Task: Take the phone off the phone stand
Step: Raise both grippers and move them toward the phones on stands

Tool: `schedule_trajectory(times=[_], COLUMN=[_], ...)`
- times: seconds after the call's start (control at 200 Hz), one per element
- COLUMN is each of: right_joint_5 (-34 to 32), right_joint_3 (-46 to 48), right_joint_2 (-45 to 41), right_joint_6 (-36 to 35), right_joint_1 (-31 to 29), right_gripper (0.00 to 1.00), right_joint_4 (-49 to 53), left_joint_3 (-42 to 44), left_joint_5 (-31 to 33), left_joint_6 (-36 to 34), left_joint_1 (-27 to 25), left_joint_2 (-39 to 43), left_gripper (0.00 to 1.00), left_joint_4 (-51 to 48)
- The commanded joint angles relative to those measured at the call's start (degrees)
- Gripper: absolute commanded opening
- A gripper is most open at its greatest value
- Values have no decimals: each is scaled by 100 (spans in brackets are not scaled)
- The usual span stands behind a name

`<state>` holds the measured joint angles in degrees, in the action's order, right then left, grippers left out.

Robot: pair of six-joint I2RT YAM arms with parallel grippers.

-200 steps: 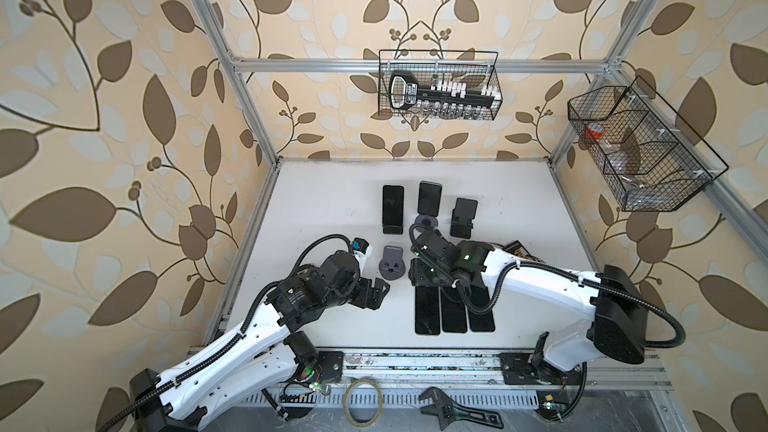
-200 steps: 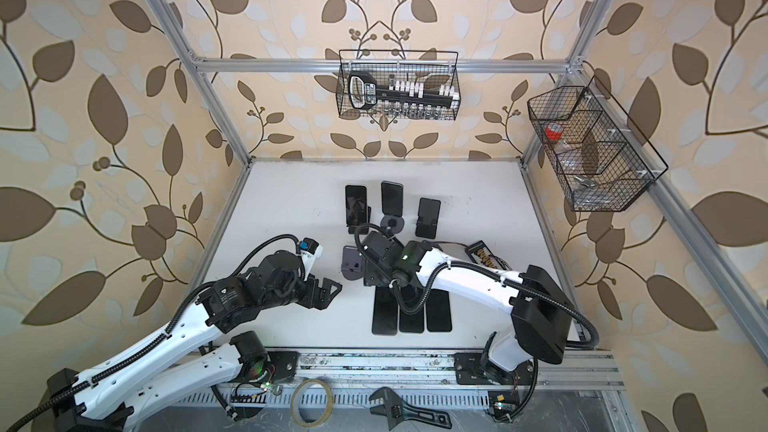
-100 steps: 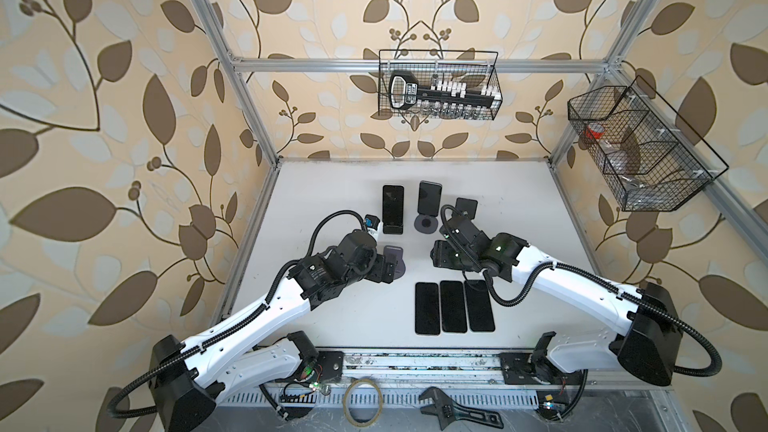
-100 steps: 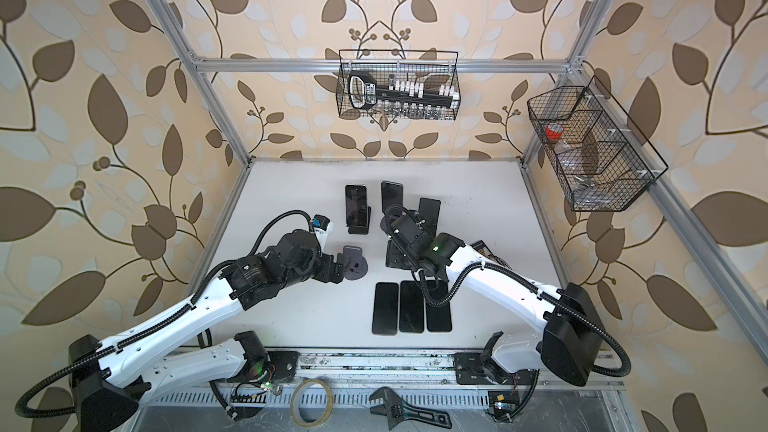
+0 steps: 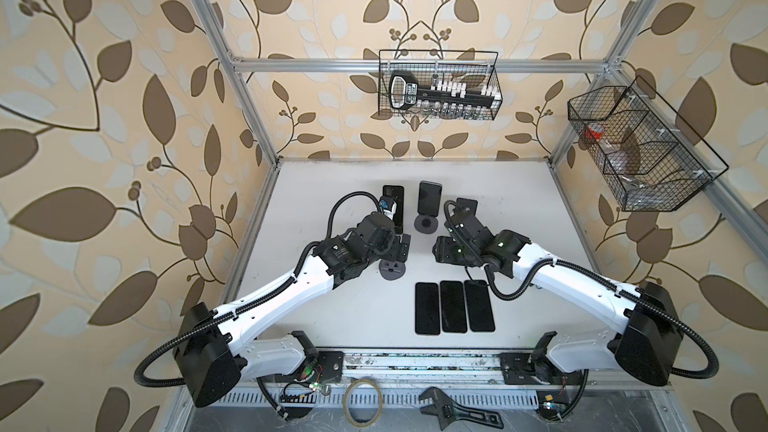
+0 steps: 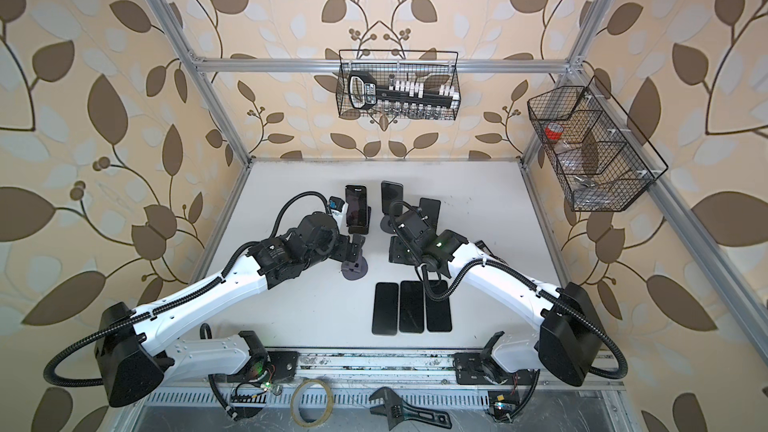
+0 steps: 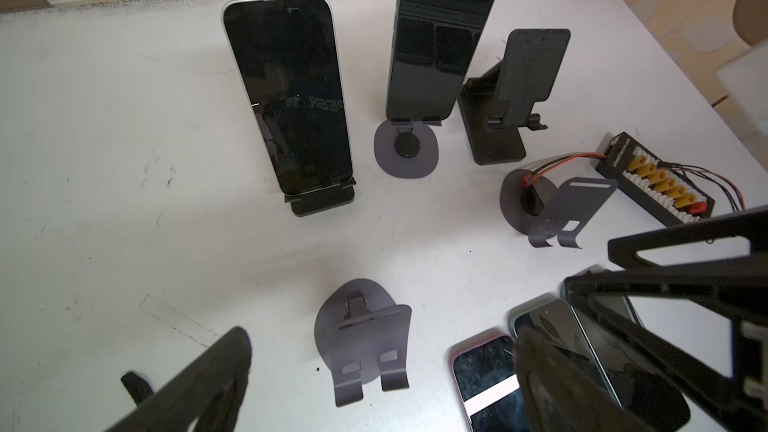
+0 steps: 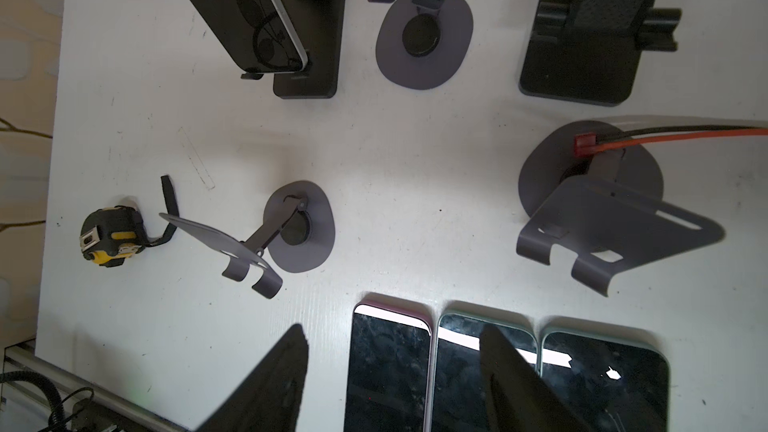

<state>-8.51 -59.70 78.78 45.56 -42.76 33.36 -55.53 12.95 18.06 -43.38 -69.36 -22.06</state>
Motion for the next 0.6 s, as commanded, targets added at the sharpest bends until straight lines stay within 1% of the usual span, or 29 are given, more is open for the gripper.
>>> schedule_trajectory(times=[0.0,0.125,0.26,0.28,0.33,0.56,0.595], right_joint_5=[128,299,442,462,498,687,708], right_joint_3=[-226,-284,-327,-336,-345,-443,-458], right_joint_2=[132,231,319,332,362,458,471], right_joint_6=[-272,-406,-503,-519,-547,-704,-723], right_joint_1=[120,283,287,414,451,541,553], right_gripper=[67,67,67,67,67,67,67], right_joint_4=[-99,-176,-240,-243,-254,-278,-278], left_joint_3=[-249,-330,-437,-448,-484,-676,-710], left_joint_5=[202,28,-155,-172,-211,-240,-240], left_joint_6=[-57,10,101,102,102,60,57], left_joint_1=[173,378,625,650,718,833,842], left_joint_2=[-181,-446,-714,-765,-866,-1281,-1503], left_gripper=[99,98,98,98,98,97,97], left_joint_4=[399,592,785,815,881,1043,1076])
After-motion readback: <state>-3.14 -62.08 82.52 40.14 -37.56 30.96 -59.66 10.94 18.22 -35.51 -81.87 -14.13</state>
